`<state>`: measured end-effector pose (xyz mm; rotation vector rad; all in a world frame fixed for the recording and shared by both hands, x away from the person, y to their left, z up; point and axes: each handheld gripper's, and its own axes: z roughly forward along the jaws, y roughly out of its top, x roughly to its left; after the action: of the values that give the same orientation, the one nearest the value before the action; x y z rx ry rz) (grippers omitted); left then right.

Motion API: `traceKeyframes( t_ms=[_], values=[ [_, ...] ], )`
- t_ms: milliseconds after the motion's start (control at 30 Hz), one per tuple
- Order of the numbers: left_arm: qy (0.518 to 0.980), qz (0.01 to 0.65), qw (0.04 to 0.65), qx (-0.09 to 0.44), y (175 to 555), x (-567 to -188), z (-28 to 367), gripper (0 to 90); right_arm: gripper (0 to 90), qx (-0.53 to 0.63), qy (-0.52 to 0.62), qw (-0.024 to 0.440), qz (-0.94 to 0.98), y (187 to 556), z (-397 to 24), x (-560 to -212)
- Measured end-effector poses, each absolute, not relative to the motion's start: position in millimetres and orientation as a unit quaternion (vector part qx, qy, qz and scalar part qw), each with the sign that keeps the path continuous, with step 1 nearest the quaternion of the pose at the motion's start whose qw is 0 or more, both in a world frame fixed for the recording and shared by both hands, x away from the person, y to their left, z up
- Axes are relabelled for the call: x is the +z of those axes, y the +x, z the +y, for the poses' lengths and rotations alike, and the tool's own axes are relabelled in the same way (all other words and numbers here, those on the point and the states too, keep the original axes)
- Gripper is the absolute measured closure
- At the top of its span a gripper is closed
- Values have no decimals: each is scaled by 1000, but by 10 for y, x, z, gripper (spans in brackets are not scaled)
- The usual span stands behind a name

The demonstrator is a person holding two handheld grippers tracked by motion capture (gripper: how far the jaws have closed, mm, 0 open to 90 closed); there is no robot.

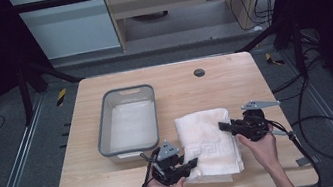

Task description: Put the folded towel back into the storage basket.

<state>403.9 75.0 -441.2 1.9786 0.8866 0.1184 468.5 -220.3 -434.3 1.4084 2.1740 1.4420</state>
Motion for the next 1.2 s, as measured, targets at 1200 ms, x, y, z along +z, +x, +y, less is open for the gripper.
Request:
traceKeyframes(
  t_ms=[1200],
  values=[
    [781,348,512,85,4023,-3977,921,670,716,529,447,129,709,4653,-2056,-3879]
  ],
)
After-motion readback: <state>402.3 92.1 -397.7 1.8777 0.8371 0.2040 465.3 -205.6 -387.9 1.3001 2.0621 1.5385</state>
